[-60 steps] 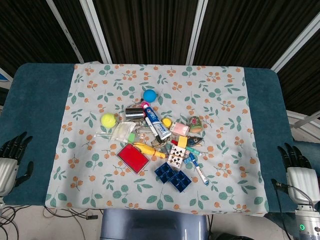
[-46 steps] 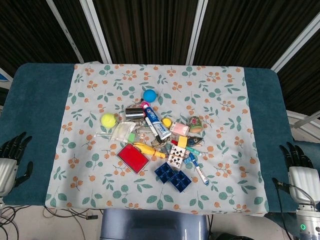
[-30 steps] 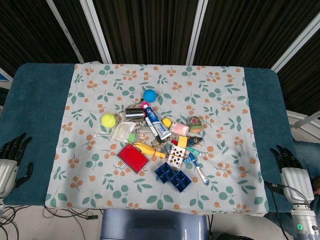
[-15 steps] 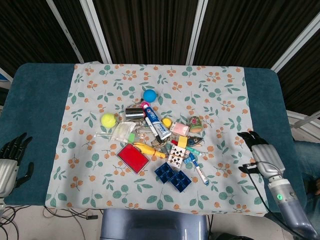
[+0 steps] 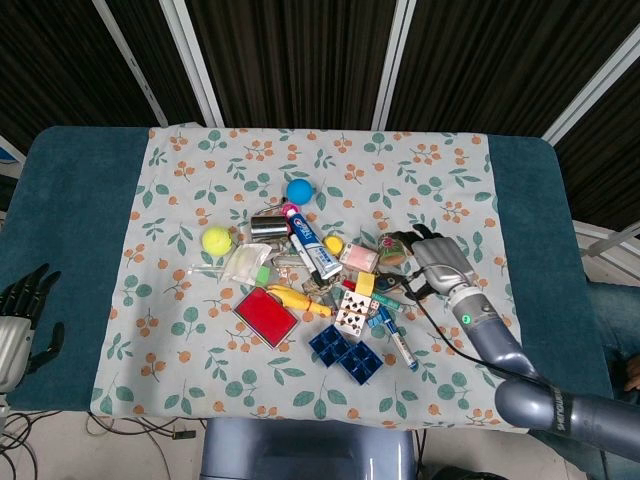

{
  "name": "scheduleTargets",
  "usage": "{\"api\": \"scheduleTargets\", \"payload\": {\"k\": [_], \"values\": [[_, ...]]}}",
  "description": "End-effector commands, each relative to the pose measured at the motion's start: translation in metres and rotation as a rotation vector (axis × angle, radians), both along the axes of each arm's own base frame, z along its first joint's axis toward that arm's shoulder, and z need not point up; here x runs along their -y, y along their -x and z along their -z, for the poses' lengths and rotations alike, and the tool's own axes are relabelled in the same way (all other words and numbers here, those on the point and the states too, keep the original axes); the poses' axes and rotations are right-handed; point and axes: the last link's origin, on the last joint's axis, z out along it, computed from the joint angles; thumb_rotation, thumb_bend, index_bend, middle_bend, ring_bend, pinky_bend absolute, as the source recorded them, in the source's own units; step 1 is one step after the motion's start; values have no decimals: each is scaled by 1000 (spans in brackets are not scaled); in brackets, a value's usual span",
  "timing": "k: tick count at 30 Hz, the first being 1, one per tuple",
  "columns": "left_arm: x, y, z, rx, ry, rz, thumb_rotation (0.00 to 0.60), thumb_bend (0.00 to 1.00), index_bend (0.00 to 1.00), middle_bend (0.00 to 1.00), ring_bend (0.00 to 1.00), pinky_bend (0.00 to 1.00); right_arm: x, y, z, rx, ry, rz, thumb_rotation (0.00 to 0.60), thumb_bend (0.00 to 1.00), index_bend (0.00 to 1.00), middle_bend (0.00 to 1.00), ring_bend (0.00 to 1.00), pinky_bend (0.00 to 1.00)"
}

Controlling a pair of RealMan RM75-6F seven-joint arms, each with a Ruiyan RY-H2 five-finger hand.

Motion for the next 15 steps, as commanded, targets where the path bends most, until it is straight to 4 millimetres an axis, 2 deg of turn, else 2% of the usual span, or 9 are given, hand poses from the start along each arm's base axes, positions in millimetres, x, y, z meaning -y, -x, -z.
{"api": "scheduleTargets", "payload": {"k": [1,8,15], "values": [[0,1,0,3,2,-5,600,514,0,0,44,117,9,-13,30,-17,-27,18,600,205,189,237,99,229],[-1,2,0,9,3,-15,600,514,0,0,44,117,9,-28,62,-13,-61,15,600,237,220,302,122,229],[-2,2,0,14,2,-17,600,514,0,0,45,117,9,-36,80,-26,-74,13,600,263,234,333,129,229]]}}
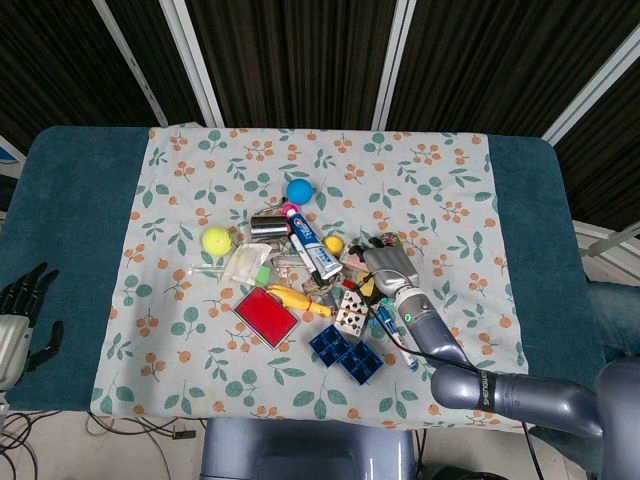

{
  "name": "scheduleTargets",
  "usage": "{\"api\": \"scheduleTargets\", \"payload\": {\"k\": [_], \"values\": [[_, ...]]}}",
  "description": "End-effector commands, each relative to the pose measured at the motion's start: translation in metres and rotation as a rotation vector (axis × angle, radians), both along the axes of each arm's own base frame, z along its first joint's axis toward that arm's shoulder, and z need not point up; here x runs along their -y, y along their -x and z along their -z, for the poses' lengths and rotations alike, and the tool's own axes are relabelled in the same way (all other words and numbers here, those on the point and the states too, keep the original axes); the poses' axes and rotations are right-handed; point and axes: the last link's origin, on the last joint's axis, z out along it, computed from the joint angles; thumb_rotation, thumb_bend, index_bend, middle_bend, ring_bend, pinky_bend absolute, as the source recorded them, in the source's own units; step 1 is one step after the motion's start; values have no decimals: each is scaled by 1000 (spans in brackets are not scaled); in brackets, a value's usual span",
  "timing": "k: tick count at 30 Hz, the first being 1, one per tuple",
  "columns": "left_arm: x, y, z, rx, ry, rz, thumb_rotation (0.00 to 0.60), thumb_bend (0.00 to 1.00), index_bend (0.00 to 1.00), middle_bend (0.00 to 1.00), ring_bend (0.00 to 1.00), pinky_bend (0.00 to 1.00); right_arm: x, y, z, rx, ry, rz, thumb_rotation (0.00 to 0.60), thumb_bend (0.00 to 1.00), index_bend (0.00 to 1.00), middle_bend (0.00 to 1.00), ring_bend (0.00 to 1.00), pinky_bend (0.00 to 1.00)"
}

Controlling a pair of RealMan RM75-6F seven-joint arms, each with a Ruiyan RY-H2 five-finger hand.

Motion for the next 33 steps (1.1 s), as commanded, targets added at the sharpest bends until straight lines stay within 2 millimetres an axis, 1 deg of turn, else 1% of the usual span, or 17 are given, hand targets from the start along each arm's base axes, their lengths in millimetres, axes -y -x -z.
{"api": "scheduleTargets", "payload": {"k": [1,7,16,21,28,33], "values": [[0,0,0,1,0,-1,600,514,0,0,45,117,1,-1,6,-6,-5,7,600,264,235,339,131,229],[-1,0,0,0,2,-2,600,515,0,0,45,117,0,1,12,-26,-10,6,600,307,237,363,138,229],[-1,0,0,-5,-1,-1,600,516,0,0,48,117,-1,8,17,-36,-16,13,600,316,240,398,150,229],[-1,0,0,-4,-1,-1,600,516,0,0,48,117,-1,8,18,-36,-14,8,600,326,250,456,190,229],[-1,0,-1,-3,-3,-2,600,516,0,0,48,117,-2,12,21,-41,-25,16,600,332,251,476,206,229],[-2,1,0,1,-1,-5,600,515,0,0,48,117,-3,12,22,-31,-21,13,600,340,271,527,256,229]]}}
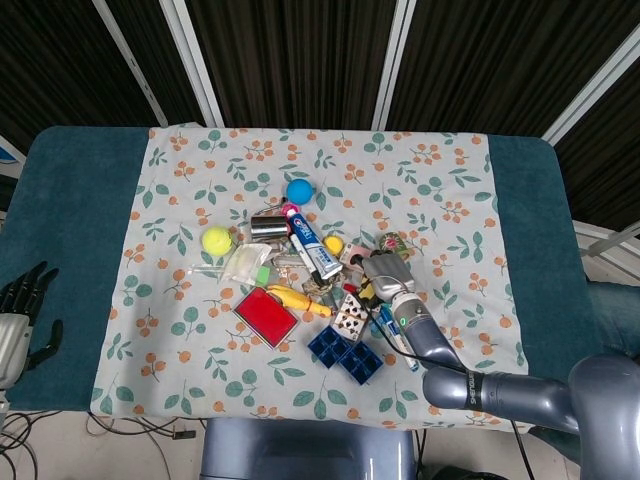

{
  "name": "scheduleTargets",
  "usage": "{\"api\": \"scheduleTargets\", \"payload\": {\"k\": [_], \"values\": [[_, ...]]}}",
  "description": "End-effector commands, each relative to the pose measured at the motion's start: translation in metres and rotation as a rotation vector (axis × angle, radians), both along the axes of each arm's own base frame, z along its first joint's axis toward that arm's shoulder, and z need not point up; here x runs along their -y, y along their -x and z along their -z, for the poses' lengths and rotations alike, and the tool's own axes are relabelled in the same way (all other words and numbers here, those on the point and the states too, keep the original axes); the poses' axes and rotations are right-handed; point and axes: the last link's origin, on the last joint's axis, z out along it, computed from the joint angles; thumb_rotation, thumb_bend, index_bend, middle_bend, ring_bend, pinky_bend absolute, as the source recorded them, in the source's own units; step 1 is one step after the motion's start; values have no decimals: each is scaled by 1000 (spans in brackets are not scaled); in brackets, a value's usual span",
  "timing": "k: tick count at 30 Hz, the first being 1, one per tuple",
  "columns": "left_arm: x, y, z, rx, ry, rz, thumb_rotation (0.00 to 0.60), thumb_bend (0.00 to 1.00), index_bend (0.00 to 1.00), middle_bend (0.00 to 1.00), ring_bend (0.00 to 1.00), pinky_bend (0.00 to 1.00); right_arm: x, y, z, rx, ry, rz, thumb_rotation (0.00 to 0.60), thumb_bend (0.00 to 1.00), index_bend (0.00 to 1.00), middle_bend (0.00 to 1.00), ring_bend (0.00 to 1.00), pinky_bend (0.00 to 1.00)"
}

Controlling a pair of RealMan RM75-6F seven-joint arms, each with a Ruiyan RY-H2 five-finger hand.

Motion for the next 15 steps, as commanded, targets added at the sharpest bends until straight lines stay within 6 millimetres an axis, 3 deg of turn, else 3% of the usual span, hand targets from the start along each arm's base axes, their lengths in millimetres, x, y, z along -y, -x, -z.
{"api": "scheduleTargets", "payload": {"k": [1,9,15], "values": [[0,0,0,2,0,-1,600,515,0,0,48,117,0,-1,0,5,6,-6,600,344,278,539,269,229],[-1,0,0,5,0,-1,600,516,0,0,48,117,-2,-4,-7,40,40,-13,600,358,294,571,299,238],[0,0,-1,4,-2,0,600,516,0,0,49,117,-1,-12,-32,126,91,-13,600,358,294,565,299,238]]}}
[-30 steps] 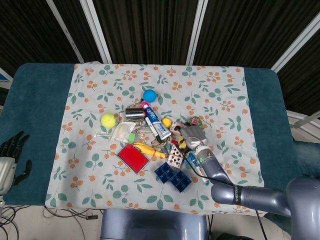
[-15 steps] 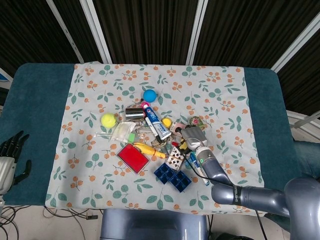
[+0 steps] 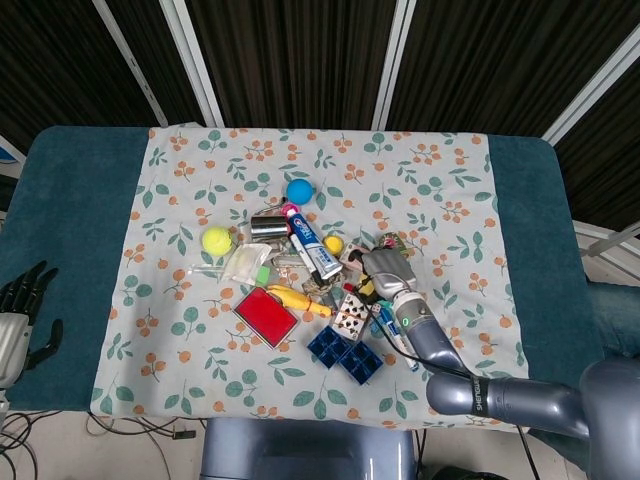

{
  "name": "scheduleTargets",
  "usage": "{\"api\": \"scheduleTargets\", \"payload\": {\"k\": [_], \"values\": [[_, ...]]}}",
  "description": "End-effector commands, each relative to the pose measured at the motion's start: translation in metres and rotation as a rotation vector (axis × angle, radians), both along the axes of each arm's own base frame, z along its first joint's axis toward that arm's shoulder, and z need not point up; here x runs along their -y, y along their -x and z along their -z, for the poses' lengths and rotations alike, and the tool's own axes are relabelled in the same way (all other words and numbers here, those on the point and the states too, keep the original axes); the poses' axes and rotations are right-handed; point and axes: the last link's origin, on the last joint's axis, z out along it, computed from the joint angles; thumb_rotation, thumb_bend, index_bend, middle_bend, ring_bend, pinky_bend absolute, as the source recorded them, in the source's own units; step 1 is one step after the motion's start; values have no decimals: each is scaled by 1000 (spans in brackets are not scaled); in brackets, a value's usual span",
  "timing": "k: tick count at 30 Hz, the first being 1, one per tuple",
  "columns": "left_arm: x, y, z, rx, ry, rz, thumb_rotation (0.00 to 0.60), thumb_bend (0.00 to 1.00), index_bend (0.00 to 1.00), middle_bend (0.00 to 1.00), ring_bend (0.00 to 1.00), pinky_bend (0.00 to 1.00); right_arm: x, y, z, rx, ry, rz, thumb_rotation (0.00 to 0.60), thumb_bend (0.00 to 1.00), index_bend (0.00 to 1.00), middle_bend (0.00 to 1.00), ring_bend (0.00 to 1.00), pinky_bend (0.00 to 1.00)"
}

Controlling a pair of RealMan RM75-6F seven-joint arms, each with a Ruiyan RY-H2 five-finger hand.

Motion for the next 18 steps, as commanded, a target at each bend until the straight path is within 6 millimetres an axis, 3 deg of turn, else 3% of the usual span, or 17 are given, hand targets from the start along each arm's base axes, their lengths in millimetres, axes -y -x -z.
{"api": "scheduleTargets", "payload": {"k": [1,10,18], "values": [[0,0,0,-1,1,1,600,516,0,0,49,117,0,-4,-19,68,34,6,600,358,295,562,299,238],[3,-1,2,-7,2,4,600,515,0,0,49,117,-10,-7,-76,400,15,105,600,357,300,554,299,238],[4,-2,2,-12,-1,6,600,516,0,0,49,117,-17,-5,-110,652,-84,181,600,357,300,554,298,238]]}}
